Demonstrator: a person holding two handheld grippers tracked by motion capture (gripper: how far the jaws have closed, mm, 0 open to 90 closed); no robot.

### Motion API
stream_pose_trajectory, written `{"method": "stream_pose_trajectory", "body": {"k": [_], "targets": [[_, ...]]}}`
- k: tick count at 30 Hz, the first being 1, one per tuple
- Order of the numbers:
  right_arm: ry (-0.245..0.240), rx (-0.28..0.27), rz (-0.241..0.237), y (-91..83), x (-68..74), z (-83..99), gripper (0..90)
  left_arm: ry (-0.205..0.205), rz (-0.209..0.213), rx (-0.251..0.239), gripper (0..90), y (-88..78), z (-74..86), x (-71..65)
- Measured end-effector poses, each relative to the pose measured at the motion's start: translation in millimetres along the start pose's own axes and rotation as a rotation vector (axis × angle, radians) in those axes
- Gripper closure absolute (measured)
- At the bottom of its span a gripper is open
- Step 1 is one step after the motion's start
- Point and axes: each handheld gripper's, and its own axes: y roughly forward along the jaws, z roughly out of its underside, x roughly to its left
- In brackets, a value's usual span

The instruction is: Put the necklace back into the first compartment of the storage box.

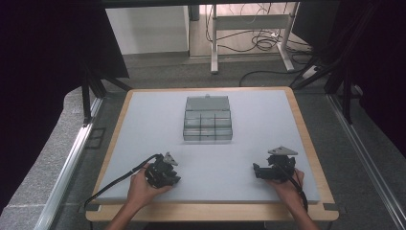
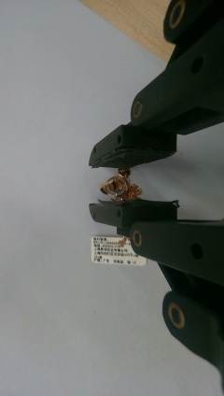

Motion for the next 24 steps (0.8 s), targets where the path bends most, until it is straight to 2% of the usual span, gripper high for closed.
{"method": "stream_pose_trajectory", "body": {"k": [3,8,11,24], "targets": [[0.0,0.0,0.0,0.0,-0.1,0.0,2.9,0.021,-0.012,0.018,72.1,0.9,-1.8,-2.5],[0.0,0.0,-0.001,0.1,-0.1,0.0,2.9,0.024,0.001,0.029,76.6,1.3,-4.2,-0.9],[0.0,0.0,-0.001,0.1,-0.1,0.0,2.9,0.026,0.001,0.028,80.9,1.5,-4.2,-0.8],[0.0,0.0,0.0,0.1,0.0,0.0,2.9,0.039,-0.011,0.015,84.4,1.2,-2.7,-3.5]]}}
